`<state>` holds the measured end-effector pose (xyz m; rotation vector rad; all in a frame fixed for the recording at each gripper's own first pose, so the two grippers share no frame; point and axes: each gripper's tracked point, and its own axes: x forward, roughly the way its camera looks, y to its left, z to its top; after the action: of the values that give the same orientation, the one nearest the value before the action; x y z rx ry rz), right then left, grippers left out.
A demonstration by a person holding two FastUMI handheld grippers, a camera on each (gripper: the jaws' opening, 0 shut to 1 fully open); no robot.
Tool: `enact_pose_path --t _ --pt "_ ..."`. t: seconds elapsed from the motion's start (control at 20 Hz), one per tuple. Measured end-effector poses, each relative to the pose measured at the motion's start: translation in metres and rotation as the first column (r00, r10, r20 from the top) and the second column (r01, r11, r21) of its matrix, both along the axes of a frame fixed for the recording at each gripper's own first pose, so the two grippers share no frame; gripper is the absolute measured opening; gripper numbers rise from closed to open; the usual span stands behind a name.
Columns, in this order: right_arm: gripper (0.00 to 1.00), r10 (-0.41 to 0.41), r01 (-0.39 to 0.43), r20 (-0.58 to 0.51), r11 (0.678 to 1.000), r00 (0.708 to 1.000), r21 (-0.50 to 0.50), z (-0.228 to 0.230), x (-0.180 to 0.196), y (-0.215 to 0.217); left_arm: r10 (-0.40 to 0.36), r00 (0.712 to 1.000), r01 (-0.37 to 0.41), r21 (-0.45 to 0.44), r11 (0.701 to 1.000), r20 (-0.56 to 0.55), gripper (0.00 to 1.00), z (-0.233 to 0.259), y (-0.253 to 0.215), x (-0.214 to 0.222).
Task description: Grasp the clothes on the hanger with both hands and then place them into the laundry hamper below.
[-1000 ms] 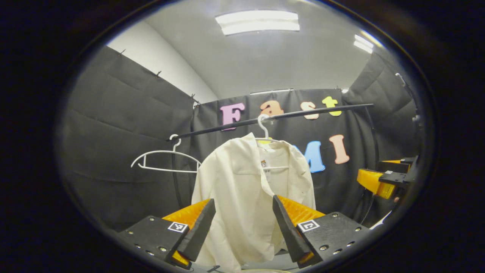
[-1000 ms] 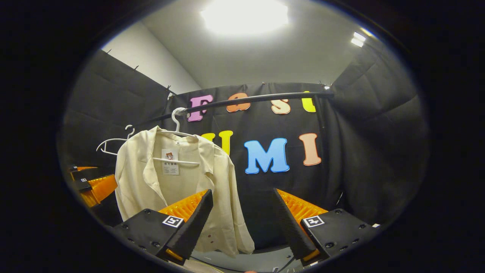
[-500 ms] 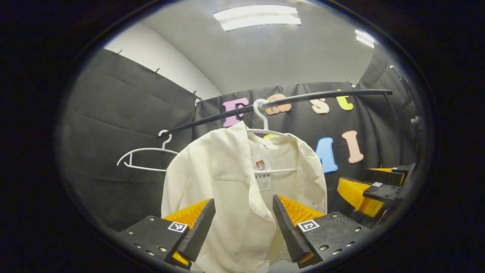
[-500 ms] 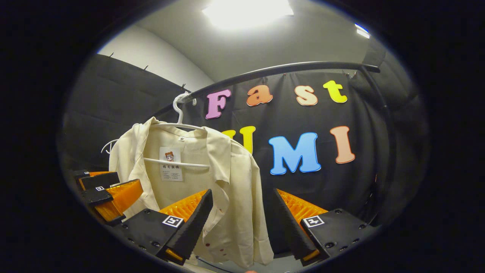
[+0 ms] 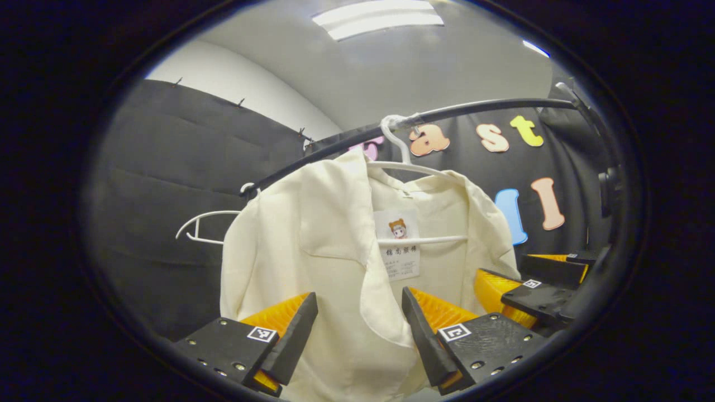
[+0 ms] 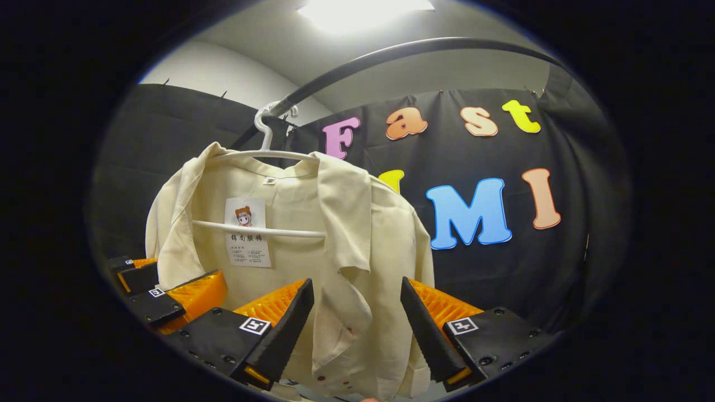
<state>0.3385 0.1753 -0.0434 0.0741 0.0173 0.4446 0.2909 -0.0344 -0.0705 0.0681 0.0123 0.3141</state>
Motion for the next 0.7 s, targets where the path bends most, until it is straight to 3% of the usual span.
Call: enact_pose_path --t 0.25,0.5,0.55,0.65,0.7 --pt "0.94 0.002 -0.002 -0.025 1.000 1.000 -0.002 -0.009 0.026 0.013 0.064 0.998 -0.063 0.052 0.997 -0.016 0.89 -0.005 0.011 0.017" --pt "0.96 0.024 -0.023 -0.043 1.000 0.999 0.006 -0.015 0.040 0.030 0.098 0.995 -0.097 0.072 0.993 -0.015 0.84 -0.004 0.022 0.023" --pt "0.75 0.013 -0.013 -0.060 1.000 0.998 -0.009 -0.020 0.044 0.029 0.110 0.994 -0.109 0.068 0.992 -0.020 0.71 -0.005 0.026 0.022" --pt "0.50 -0.011 0.005 -0.111 0.999 0.994 -0.054 -0.033 0.047 0.028 0.118 0.992 -0.116 0.057 0.992 -0.035 0.50 -0.009 0.029 0.021" --pt "0.49 -0.048 0.039 -0.116 0.996 0.992 -0.076 -0.038 0.050 0.022 0.140 0.989 -0.137 0.062 0.989 -0.039 0.41 -0.009 0.032 0.017"
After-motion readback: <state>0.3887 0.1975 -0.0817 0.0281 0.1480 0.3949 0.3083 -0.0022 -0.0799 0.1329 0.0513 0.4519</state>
